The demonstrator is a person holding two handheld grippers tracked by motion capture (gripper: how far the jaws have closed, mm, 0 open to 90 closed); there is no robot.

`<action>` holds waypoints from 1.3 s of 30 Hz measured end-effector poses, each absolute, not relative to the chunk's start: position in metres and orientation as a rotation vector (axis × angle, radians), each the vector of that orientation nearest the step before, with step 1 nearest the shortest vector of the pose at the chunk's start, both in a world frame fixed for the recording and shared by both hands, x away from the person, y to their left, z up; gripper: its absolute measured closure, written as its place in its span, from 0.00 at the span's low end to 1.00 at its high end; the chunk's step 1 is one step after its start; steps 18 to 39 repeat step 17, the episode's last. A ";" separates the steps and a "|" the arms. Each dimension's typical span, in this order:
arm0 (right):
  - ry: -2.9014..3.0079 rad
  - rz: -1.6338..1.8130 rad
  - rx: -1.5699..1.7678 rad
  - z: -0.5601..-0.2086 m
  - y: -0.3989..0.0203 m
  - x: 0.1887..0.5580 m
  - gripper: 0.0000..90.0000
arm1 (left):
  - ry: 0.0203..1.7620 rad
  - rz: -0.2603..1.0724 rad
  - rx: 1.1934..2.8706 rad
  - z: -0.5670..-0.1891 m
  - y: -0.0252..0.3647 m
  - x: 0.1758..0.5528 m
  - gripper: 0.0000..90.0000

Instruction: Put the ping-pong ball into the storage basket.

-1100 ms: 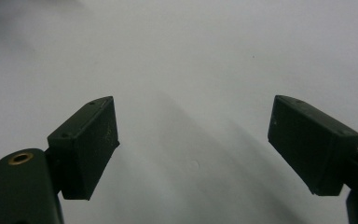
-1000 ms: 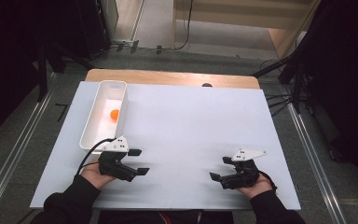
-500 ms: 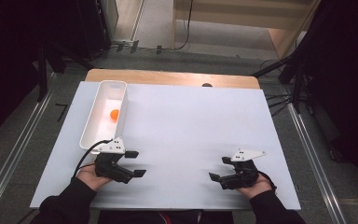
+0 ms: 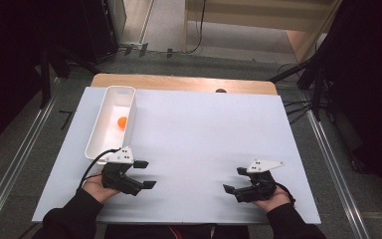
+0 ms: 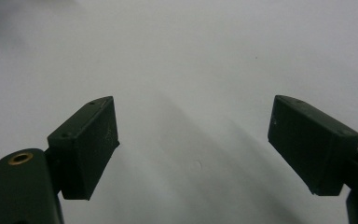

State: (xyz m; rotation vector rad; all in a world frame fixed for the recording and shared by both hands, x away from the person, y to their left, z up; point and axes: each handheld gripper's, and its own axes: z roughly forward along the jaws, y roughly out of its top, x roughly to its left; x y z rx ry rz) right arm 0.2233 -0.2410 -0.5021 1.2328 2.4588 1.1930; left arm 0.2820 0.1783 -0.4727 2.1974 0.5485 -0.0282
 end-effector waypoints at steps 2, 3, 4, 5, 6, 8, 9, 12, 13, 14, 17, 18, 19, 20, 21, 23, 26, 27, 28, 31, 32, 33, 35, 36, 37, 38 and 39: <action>2.458 1.190 1.221 -0.502 -0.241 0.224 0.16 | 0.556 -0.033 2.200 -0.474 0.178 0.282 0.26; 2.453 1.190 1.222 -0.502 -0.241 0.223 0.16 | 0.552 -0.025 2.205 -0.474 0.177 0.282 0.25; 2.449 1.187 1.220 -0.502 -0.241 0.223 0.16 | 0.547 -0.026 2.206 -0.474 0.177 0.281 0.26; 2.446 1.187 1.212 -0.501 -0.241 0.223 0.16 | 0.545 -0.029 2.204 -0.474 0.177 0.281 0.25; 2.444 1.183 1.206 -0.501 -0.242 0.222 0.16 | 0.546 -0.028 2.207 -0.474 0.177 0.281 0.25; 2.450 1.176 1.200 -0.501 -0.242 0.222 0.16 | 0.546 -0.028 2.208 -0.474 0.177 0.281 0.26; 2.450 1.177 1.198 -0.501 -0.242 0.222 0.16 | 0.547 -0.027 2.207 -0.474 0.177 0.281 0.26; 2.452 1.181 1.198 -0.501 -0.242 0.222 0.16 | 0.548 -0.030 2.206 -0.474 0.177 0.281 0.26; 2.452 1.183 1.198 -0.501 -0.242 0.222 0.16 | 0.545 -0.035 2.205 -0.474 0.177 0.281 0.25; 2.445 1.184 1.202 -0.501 -0.242 0.222 0.16 | 0.541 -0.035 2.206 -0.474 0.177 0.281 0.26; 2.425 1.208 1.183 -0.500 -0.243 0.221 0.16 | 0.537 -0.037 2.208 -0.474 0.176 0.280 0.26; 2.425 1.208 1.183 -0.500 -0.243 0.221 0.16 | 0.537 -0.037 2.208 -0.474 0.176 0.280 0.26; 2.425 1.208 1.183 -0.500 -0.243 0.221 0.16 | 0.537 -0.037 2.208 -0.474 0.176 0.280 0.26; 2.425 1.208 1.183 -0.500 -0.243 0.221 0.16 | 0.537 -0.037 2.208 -0.474 0.176 0.280 0.26; 2.425 1.208 1.183 -0.500 -0.243 0.221 0.16 | 0.537 -0.037 2.208 -0.474 0.176 0.280 0.26; 2.425 1.208 1.183 -0.500 -0.243 0.221 0.16 | 0.537 -0.037 2.208 -0.474 0.176 0.280 0.26; 2.425 1.208 1.183 -0.500 -0.243 0.221 0.16 | 0.537 -0.037 2.208 -0.474 0.176 0.280 0.26; 2.425 1.208 1.183 -0.500 -0.243 0.221 0.16 | 0.537 -0.037 2.208 -0.474 0.176 0.280 0.26; 2.425 1.208 1.183 -0.500 -0.243 0.221 0.16 | 0.537 -0.037 2.208 -0.474 0.176 0.280 0.26; 2.425 1.208 1.183 -0.500 -0.243 0.221 0.16 | 0.537 -0.037 2.208 -0.474 0.176 0.280 0.26; 2.425 1.208 1.183 -0.500 -0.243 0.221 0.16 | 0.537 -0.037 2.208 -0.474 0.176 0.280 0.26; 2.425 1.208 1.183 -0.500 -0.243 0.221 0.16 | 0.537 -0.037 2.208 -0.474 0.176 0.280 0.26; 2.425 1.208 1.183 -0.500 -0.243 0.221 0.16 | 0.537 -0.037 2.208 -0.474 0.176 0.280 0.26; 2.425 1.208 1.183 -0.500 -0.243 0.221 0.16 | 0.537 -0.037 2.208 -0.474 0.176 0.280 0.26; 2.425 1.208 1.183 -0.500 -0.243 0.221 0.16 | 0.537 -0.037 2.208 -0.474 0.176 0.280 0.26; 2.425 1.208 1.183 -0.500 -0.243 0.221 0.16 | 0.537 -0.037 2.208 -0.474 0.176 0.280 0.26; 2.425 1.208 1.183 -0.500 -0.243 0.221 0.16 | 0.537 -0.037 2.208 -0.474 0.176 0.280 0.26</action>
